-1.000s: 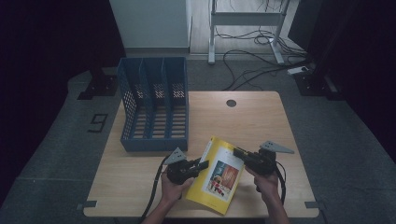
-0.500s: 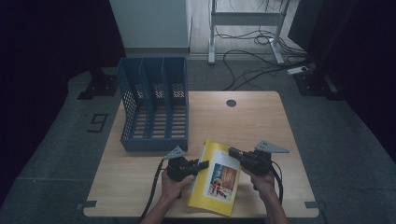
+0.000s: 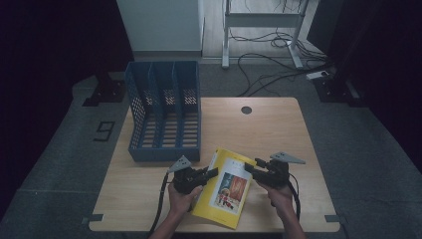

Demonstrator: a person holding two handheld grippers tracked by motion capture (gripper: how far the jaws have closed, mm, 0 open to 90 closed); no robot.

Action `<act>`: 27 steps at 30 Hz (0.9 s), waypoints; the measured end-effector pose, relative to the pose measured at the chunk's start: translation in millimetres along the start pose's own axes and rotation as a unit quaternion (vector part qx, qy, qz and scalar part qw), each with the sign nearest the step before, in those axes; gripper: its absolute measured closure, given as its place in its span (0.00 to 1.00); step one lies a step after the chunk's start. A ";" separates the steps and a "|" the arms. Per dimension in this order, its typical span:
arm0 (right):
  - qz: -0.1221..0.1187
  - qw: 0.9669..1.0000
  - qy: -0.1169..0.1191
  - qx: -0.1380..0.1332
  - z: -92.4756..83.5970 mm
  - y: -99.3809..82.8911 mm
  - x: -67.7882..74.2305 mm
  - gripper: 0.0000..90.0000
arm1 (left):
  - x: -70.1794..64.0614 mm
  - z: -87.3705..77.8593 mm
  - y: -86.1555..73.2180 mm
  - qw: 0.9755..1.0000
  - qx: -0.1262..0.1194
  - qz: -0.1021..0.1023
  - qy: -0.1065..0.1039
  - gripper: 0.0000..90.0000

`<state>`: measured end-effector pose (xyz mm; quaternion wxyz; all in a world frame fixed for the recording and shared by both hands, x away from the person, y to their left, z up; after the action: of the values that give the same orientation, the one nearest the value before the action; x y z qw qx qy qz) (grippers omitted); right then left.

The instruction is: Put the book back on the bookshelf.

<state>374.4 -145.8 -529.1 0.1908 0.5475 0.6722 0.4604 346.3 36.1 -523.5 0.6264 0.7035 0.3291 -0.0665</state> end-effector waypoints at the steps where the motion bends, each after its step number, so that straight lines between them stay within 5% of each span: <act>1: 0.004 1.000 -0.004 0.005 2.1 -2.7 -0.3 0.42 | 0.0 0.0 0.0 1.000 0.000 0.000 0.000 0.84; 8: 0.046 0.998 0.028 0.044 15.2 -20.4 5.5 0.30 | 1.0 -2.4 2.0 1.000 -0.008 -0.003 0.002 0.84; 17: 0.064 0.993 0.076 0.071 25.9 -29.1 22.3 0.23 | -2.9 -1.3 2.8 1.000 -0.010 0.005 -0.003 0.84; 24: 0.057 0.993 0.084 0.064 25.0 -26.4 28.0 0.22 | -10.6 -2.4 5.8 1.000 -0.013 0.020 -0.005 0.84; 27: 0.058 0.993 0.094 0.032 15.0 -14.2 26.8 0.24 | -22.6 -2.8 10.7 0.998 -0.016 0.054 -0.009 0.84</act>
<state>369.1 -114.9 -541.8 0.0820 0.5452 0.6689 0.4986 333.7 30.2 -502.5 0.6428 0.7097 0.2863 -0.0335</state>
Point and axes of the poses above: each handheld gripper's, and its own axes: z roughly forward along the jaws, y roughly out of its top, x roughly to its left, the point moved 9 cm from there along z, roughly forward along the jaws, and after that the axes turned 12 degrees about -y, right-handed, at the moved point
